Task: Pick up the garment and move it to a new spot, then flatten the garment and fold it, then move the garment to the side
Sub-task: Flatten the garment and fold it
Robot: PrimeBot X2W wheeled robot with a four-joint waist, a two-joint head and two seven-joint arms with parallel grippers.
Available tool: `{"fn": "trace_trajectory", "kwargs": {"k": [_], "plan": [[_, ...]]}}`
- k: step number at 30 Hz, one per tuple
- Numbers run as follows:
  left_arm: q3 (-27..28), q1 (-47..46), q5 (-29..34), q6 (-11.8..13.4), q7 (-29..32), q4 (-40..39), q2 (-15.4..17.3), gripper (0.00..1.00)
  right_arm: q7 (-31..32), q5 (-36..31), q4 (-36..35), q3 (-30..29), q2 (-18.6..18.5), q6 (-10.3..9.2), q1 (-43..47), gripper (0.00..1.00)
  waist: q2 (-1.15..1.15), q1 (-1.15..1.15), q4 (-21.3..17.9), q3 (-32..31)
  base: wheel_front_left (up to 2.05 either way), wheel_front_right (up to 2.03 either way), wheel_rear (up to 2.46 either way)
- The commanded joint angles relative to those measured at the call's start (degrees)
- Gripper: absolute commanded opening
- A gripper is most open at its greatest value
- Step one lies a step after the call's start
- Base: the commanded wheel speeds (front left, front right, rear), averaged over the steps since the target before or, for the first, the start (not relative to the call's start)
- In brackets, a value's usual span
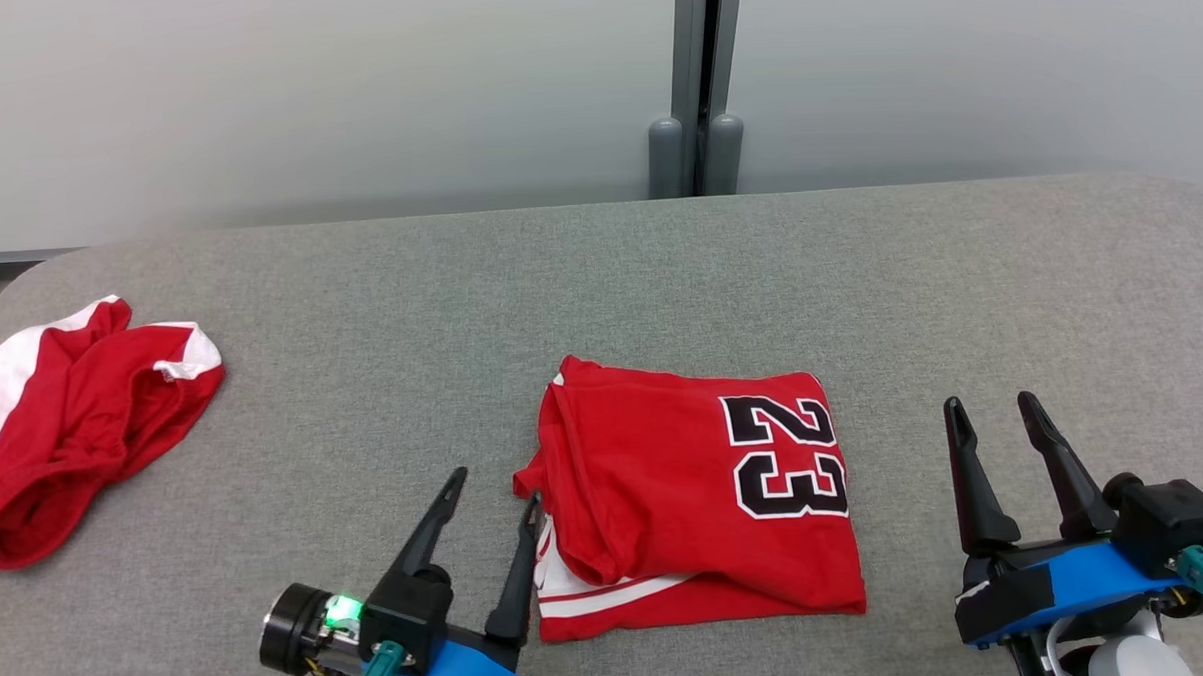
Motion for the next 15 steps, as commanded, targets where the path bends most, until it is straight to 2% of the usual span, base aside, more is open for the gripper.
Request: {"fn": "trace_trajectory", "kwargs": {"k": [1,15], "plan": [[-0.6,-0.5,-0.2,-0.2,0.3,0.2,0.4,1.0,-0.1,0.1,0.1,0.1,0.1,0.01,0.9,1.0,0.0,0.0,-0.1,0.0,0.0,0.0,0.0],[-15.5,-1.4,-6.7,-0.4,8.2,1.6,4.9,1.0,-0.7,0.2,0.7,-0.1,0.1,0.01,-0.1,1.0,0.0,0.0,-0.8,1.3,0.0,0.0,0.0]]}}
